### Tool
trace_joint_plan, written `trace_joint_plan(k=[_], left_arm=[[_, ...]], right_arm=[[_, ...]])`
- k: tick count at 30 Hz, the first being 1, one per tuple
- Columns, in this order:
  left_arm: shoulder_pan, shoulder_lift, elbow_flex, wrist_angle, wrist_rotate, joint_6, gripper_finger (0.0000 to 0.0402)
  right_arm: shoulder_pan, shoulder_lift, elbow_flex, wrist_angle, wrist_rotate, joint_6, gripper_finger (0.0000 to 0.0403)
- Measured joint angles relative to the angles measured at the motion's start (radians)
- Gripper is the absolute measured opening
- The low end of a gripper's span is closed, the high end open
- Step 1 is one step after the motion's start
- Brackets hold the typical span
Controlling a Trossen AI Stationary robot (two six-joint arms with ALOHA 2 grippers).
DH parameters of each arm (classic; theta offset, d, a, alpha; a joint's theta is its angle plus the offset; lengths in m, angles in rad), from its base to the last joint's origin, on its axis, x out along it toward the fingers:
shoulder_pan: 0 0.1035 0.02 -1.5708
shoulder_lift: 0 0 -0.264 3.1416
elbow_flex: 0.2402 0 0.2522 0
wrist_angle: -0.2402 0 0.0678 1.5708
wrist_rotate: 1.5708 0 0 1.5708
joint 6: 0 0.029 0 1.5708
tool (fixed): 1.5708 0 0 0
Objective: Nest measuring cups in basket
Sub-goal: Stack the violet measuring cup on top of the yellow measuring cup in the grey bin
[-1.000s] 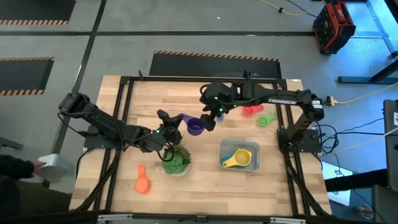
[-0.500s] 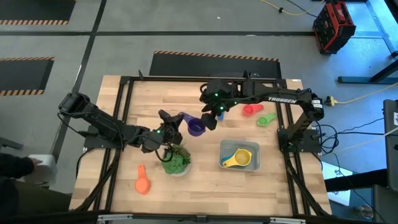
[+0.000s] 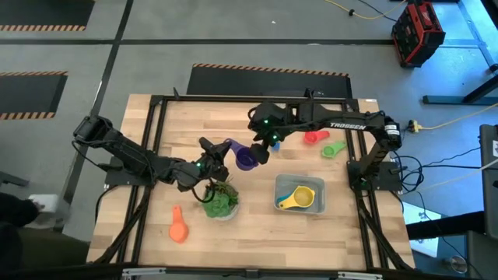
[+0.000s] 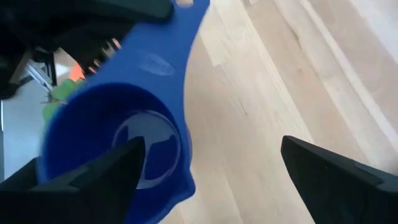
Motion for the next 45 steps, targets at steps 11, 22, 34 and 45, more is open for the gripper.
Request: trace_joint_plan(k=[11,22,34,45], left_arm=[[0.000,0.000,0.000,0.011,0.004,0.002,0.0005],[0.001,0.000,0.000,0.011,0.006,0.000,0.0005],[0.001,0.000,0.000,0.010,0.005,0.000,0.0008],[0.001,0.000,0.000,0.010,0.005,0.001,0.0009]], right_arm=[[0.000,0.025,0.000,0.019,-0.005,0.000,0.0326],[0.000,0.025,0.000,0.027,-0.006,0.000,0.0150],[0.000,0.025,0.000,0.036,-0.007,0.003,0.0053],[0.001,0.025,0.000,0.039,-0.010,-0.027,0.0019]])
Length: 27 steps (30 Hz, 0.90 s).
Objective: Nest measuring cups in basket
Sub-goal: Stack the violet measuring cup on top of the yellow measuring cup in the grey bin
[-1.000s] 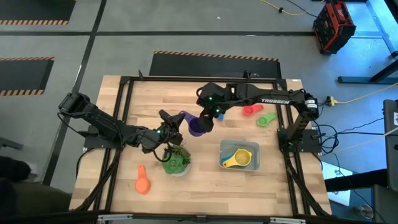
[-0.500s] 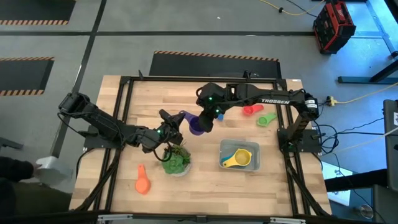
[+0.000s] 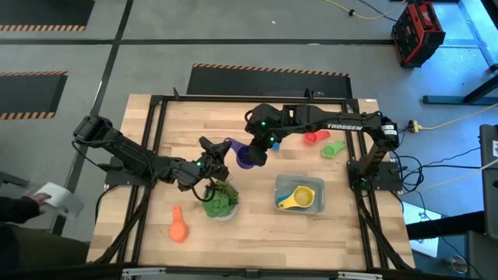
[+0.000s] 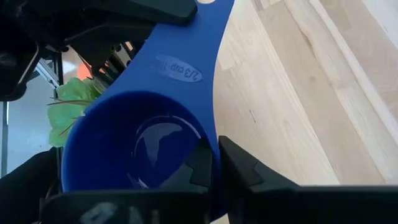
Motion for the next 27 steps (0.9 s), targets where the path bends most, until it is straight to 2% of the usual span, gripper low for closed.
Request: trace_joint_plan(k=[6,12,20,27], left_arm=[[0.000,0.000,0.000,0.000,0.001,0.000,0.0009],[0.003,-0.001,0.000,-0.001,0.044,-0.009,0.0014],[0.003,-0.001,0.001,0.009,0.074,-0.136,0.0067],[0.003,-0.001,0.001,0.008,0.077,-0.144,0.0099]], right_arm=[[-0.001,0.000,0.000,0.000,-0.009,-0.019,0.0020],[-0.001,-0.002,0.000,-0.010,-0.020,-0.026,0.0020],[-0.001,-0.002,0.000,0.003,-0.019,-0.030,0.0021],[-0.002,-0.002,0.000,0.004,-0.017,-0.030,0.0022]])
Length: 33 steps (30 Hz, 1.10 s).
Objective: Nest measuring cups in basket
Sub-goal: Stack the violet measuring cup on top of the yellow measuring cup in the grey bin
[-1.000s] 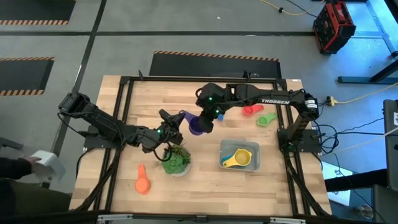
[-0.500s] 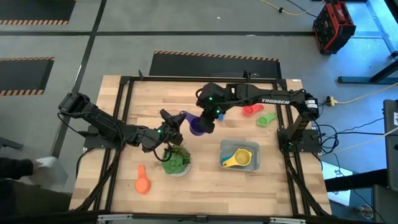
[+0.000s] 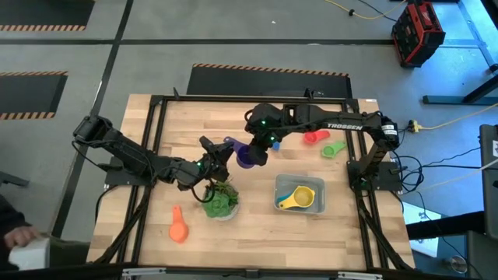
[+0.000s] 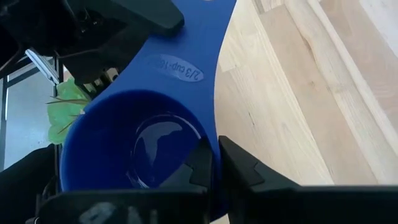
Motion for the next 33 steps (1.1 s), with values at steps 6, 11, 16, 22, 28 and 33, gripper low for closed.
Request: trace_joint_plan(k=[6,11,16,22,28,33], left_arm=[[0.000,0.000,0.000,0.000,-0.002,0.000,0.0101],[-0.001,0.000,0.000,-0.001,-0.005,0.000,0.0101],[-0.001,0.000,0.000,-0.002,-0.004,0.000,0.0101],[-0.001,0.001,0.000,-0.005,-0.001,-0.020,0.0101],[-0.001,0.001,0.000,-0.010,-0.001,-0.112,0.0101],[-0.001,0.001,0.000,-0.009,-0.001,-0.129,0.0101]], right_arm=[[-0.017,0.000,0.000,-0.001,0.000,-0.047,0.0022],[-0.045,-0.002,0.000,-0.007,0.000,-0.074,0.0022],[-0.078,-0.023,0.000,-0.040,0.017,-0.099,0.0022],[-0.101,-0.084,0.000,-0.092,0.026,-0.159,0.0022],[-0.095,-0.164,0.002,-0.201,0.024,-0.258,0.0022],[-0.065,-0.217,0.002,-0.299,0.024,-0.298,0.0022]])
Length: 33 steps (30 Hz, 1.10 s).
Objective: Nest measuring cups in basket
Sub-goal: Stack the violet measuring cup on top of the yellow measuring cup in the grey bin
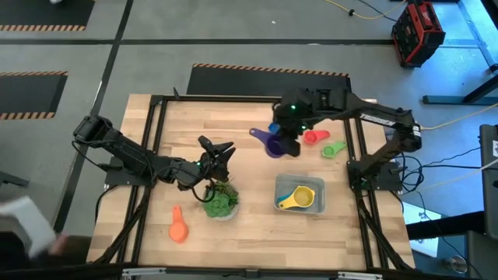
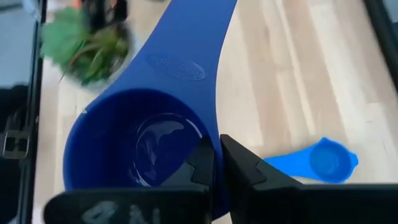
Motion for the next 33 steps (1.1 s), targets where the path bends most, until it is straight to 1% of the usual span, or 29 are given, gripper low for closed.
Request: trace_joint_plan(k=[5,8,13,19,26,33], left_arm=[[0.000,0.000,0.000,0.000,0.000,-0.007,0.0101],[0.000,0.000,0.000,-0.001,0.000,-0.061,0.0101],[0.000,0.000,0.000,-0.004,0.001,-0.184,0.0101],[0.000,0.000,0.000,-0.008,0.007,-0.308,0.0101],[0.000,0.000,0.000,-0.011,0.007,-0.314,0.0101],[0.001,0.000,0.000,-0.022,0.007,-0.314,0.0101]], right_arm=[[0.060,-0.032,0.000,-0.081,-0.001,-0.047,0.0022],[0.105,-0.046,-0.017,-0.091,0.000,-0.067,0.0022],[0.180,-0.078,-0.105,-0.085,-0.001,-0.084,0.0022],[0.240,-0.122,-0.245,-0.036,0.024,-0.031,0.0022],[0.293,-0.162,-0.397,0.056,0.024,0.035,0.0022],[0.363,-0.165,-0.506,0.116,0.024,0.101,0.0022]])
